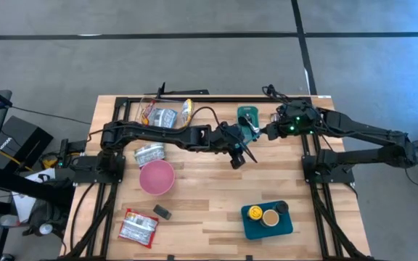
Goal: Pick & Place Food Item
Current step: Put the blue baby spoon into the green bin
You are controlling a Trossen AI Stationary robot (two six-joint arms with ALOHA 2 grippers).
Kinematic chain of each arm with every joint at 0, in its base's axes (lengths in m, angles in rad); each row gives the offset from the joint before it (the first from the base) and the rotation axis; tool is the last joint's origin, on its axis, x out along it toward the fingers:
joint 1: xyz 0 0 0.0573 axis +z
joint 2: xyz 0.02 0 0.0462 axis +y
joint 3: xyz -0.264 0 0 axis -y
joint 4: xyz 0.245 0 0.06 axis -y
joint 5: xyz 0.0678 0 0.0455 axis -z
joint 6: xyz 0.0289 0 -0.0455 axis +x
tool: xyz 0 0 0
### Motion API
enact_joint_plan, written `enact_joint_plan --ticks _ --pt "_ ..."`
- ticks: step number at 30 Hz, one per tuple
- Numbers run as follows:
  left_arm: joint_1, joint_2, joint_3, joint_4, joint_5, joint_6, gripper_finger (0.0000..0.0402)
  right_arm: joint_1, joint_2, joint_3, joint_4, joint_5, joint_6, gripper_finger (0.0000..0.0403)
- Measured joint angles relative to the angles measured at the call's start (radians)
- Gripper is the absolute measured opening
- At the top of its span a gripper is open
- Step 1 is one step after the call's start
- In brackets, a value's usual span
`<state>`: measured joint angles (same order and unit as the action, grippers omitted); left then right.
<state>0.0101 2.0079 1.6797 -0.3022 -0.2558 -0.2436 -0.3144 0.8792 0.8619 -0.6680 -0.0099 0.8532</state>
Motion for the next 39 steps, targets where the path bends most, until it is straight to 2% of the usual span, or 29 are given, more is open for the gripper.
enact_joint_plan --ticks 6,15,23,30,39 --pt "0.005 -0.052 0.001 -0.058 -0.006 -0.001 0.0171 0.0 -0.065 -0.001 -0.055 0.087 0.0 0.0009" --pt "0.002 -0.107 0.0 -0.073 -0.008 -0.009 0.015 0.0 -0.141 -0.001 -0.083 0.356 0.011 0.0009" --pt "-0.016 -0.106 0.0 -0.074 -0.008 -0.009 0.0133 0.0 -0.116 -0.001 -0.08 0.548 0.011 0.001" --pt "-0.034 -0.105 0.0 -0.074 -0.008 -0.009 0.0121 0.001 -0.033 -0.001 -0.07 0.647 0.011 0.001" --pt "-0.045 -0.105 0.0 -0.073 -0.008 -0.026 0.0113 0.001 0.092 -0.001 0.024 0.669 0.003 0.0011"
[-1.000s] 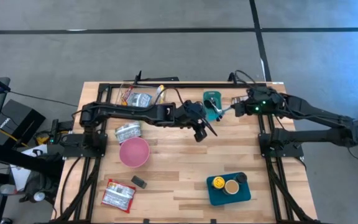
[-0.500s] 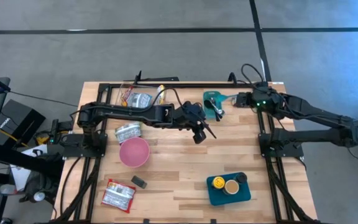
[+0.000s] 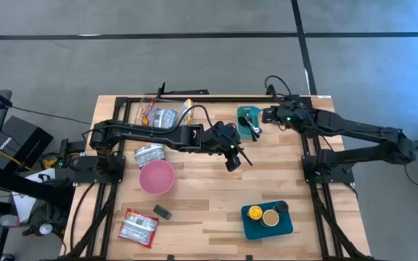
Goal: Pick & Place Food Item
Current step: Put the blue baby spoon into the green bin
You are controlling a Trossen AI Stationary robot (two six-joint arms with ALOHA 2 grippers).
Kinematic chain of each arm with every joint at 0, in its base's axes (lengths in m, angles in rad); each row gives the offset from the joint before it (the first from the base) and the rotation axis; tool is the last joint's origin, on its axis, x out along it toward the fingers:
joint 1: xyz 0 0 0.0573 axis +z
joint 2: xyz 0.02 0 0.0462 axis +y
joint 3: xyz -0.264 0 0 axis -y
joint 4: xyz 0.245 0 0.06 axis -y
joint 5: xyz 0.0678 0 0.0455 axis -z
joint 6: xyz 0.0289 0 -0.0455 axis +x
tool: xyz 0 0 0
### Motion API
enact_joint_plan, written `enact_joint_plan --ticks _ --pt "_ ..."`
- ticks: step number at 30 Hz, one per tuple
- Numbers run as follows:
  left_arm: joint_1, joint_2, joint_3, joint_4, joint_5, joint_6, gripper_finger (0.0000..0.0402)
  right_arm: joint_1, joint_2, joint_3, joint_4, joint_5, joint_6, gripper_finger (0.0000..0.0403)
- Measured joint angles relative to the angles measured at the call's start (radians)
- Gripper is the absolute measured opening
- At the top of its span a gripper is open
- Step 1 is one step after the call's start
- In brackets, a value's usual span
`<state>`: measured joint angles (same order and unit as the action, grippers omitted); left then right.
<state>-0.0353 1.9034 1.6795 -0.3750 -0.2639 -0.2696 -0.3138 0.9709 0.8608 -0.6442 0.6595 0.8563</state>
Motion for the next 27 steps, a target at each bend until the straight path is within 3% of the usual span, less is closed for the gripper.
enact_joint_plan --ticks 11,22,27 --pt "-0.003 0.001 0.0 0.0 0.0 -0.031 0.0112 0.043 0.117 -0.012 0.091 0.111 0.0 0.0011" --pt "-0.018 0.001 0.0 -0.002 0.0 -0.035 0.0112 0.077 0.09 -0.217 0.405 0.128 0.034 0.0011" --pt "-0.02 0.001 0.0 -0.002 0.0 -0.035 0.0112 0.077 0.124 -0.244 0.447 0.157 0.035 0.0011"
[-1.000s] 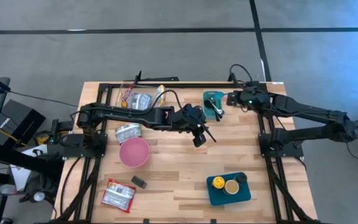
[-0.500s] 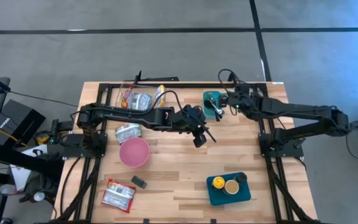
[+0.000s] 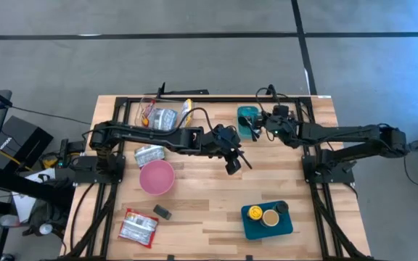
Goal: Pick & Place Food Item
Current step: Put the blue baby spoon into the green bin
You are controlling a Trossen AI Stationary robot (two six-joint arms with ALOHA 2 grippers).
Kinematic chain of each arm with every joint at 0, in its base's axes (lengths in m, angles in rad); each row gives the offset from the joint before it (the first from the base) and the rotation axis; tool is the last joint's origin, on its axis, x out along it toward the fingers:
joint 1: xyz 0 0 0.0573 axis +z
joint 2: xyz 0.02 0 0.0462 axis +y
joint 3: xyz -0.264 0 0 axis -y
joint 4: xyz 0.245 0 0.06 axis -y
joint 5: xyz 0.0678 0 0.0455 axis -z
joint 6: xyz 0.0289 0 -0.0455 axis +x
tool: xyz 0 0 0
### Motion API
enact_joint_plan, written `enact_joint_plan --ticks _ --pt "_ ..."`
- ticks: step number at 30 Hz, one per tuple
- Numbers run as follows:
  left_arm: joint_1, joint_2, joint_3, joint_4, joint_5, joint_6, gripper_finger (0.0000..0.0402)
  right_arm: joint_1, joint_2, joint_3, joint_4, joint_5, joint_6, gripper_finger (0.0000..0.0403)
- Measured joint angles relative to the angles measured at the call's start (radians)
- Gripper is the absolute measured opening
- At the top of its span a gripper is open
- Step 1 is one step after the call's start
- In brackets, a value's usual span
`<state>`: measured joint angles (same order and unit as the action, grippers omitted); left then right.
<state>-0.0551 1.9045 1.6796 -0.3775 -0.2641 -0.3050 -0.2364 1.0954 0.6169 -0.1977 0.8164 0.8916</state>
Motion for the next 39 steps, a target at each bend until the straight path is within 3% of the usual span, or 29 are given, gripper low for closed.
enact_joint_plan --ticks 22,29,39 --pt "-0.003 0.0 0.0 0.0 0.0 0.0 0.0112 0.047 0.172 -0.001 0.03 0.094 0.199 0.0012" --pt "-0.003 0.0 0.0 -0.001 0.0 0.0 0.0112 0.054 0.167 -0.001 0.032 0.151 0.261 0.0016" --pt "-0.003 0.0 0.0 -0.001 0.0 0.001 0.0112 0.056 0.169 -0.001 0.035 0.149 0.266 0.0018"
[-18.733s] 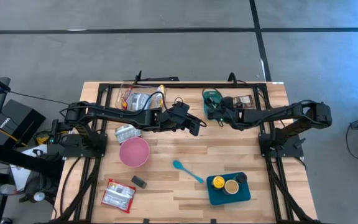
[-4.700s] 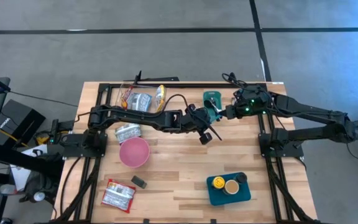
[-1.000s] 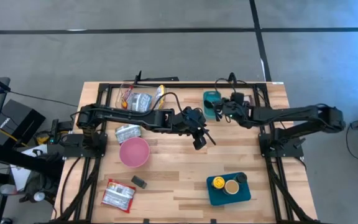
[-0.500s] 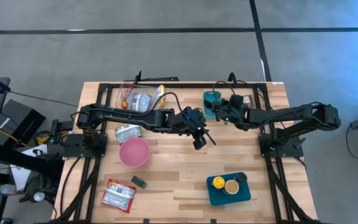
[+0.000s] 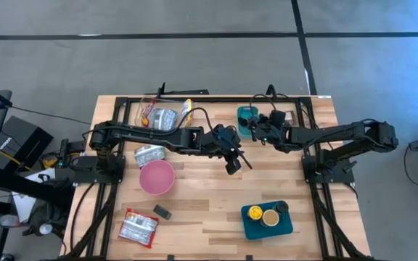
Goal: Pick & Place Food Item
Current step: Put the blue baby spoon into the green bin
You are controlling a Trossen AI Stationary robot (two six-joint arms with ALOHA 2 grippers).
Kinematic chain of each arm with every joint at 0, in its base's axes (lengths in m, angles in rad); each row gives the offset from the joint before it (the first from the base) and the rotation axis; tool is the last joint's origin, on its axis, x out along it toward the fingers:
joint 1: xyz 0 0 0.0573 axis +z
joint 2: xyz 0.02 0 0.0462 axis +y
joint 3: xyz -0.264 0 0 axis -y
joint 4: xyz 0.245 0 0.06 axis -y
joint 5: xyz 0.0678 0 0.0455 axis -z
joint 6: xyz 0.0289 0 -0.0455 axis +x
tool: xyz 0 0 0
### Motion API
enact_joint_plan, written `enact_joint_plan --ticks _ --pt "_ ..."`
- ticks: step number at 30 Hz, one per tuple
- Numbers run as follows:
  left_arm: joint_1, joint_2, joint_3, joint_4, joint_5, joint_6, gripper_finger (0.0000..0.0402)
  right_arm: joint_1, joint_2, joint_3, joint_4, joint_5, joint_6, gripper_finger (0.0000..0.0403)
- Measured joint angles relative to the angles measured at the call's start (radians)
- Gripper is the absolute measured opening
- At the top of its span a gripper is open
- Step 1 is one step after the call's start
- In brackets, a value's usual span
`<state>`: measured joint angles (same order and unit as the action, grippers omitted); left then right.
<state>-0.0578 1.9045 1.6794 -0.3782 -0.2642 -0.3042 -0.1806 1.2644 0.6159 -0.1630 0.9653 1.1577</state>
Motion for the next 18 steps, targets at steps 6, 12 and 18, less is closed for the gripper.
enact_joint_plan --ticks 6,12,18 --pt "0.0 0.0 0.0 0.0 0.0 0.0 0.0112 0.0 0.0 0.0 0.0 -0.009 0.04 0.0019" --pt "0.0 0.0 0.0 0.0 0.0 0.0 0.0112 0.0 0.0 0.0 0.0 -0.005 0.101 0.002" --pt "0.0 0.0 0.0 0.0 0.0 0.0 0.0112 0.003 0.039 0.0 0.009 0.008 0.11 0.0013"
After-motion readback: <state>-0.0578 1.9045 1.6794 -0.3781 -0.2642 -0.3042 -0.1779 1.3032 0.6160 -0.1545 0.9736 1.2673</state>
